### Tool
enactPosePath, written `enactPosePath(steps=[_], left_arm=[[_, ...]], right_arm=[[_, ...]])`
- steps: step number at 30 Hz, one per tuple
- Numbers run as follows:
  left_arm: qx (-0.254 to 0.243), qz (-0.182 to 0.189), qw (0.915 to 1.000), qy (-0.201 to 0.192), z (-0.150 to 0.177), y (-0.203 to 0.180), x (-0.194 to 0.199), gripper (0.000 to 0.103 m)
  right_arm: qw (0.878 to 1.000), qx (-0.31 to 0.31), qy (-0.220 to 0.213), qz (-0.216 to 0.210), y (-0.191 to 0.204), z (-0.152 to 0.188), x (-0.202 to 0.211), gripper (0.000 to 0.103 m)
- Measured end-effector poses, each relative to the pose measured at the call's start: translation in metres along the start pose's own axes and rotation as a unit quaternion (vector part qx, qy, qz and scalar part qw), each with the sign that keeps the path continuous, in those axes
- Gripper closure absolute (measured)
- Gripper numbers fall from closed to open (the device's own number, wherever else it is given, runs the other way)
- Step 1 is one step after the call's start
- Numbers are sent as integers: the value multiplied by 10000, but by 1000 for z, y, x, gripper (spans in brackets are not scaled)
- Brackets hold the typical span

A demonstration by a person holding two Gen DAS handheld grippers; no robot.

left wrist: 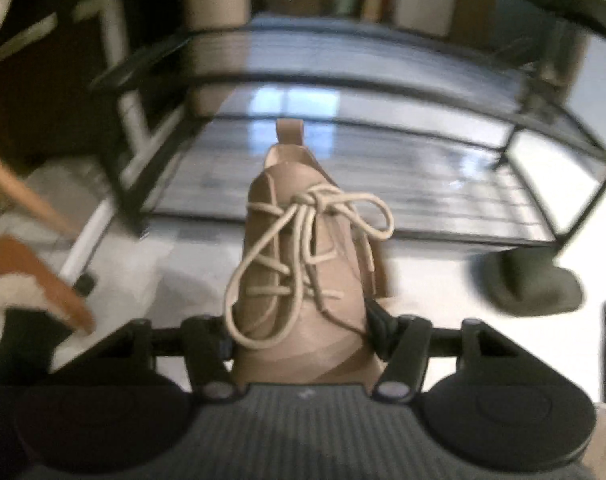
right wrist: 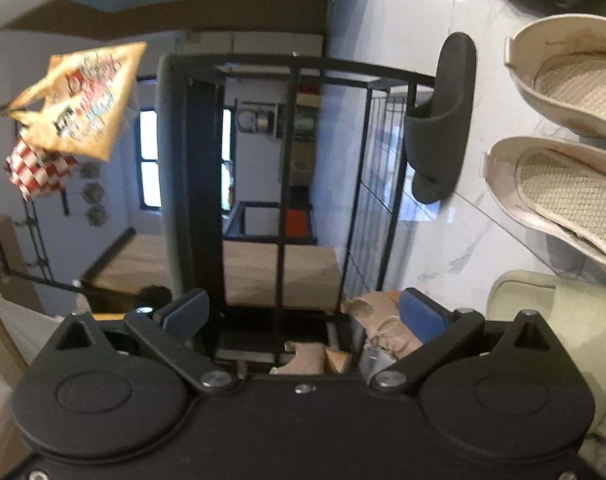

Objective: Organize scattered shoes

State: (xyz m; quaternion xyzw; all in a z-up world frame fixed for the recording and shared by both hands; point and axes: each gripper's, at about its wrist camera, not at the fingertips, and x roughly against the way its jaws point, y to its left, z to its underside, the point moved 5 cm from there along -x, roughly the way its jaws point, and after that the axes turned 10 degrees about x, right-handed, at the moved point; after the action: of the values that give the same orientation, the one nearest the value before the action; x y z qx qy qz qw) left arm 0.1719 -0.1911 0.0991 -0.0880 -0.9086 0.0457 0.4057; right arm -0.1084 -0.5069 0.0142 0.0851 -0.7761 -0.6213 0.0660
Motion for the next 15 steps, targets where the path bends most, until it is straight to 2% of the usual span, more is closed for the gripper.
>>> enactPosePath(steps=[3,6,10,15], left_arm=[[-189,344,9991,125,11,-55,1,45],[-242,452,9982,314,29,-93,-19,45],[-330,288,9976,536,67,-145,-73,45],[-384,-130,9971,645,99,-171,-128,44]], right_arm=[[9996,-143,-156,-202,-1,-6,9,0],[9991,-200,-205,-317,1,-9,13,0],[9980,-320,-256,-490,-2,-12,21,0],[9955,-550,-377,-680,-6,-21,27,0]])
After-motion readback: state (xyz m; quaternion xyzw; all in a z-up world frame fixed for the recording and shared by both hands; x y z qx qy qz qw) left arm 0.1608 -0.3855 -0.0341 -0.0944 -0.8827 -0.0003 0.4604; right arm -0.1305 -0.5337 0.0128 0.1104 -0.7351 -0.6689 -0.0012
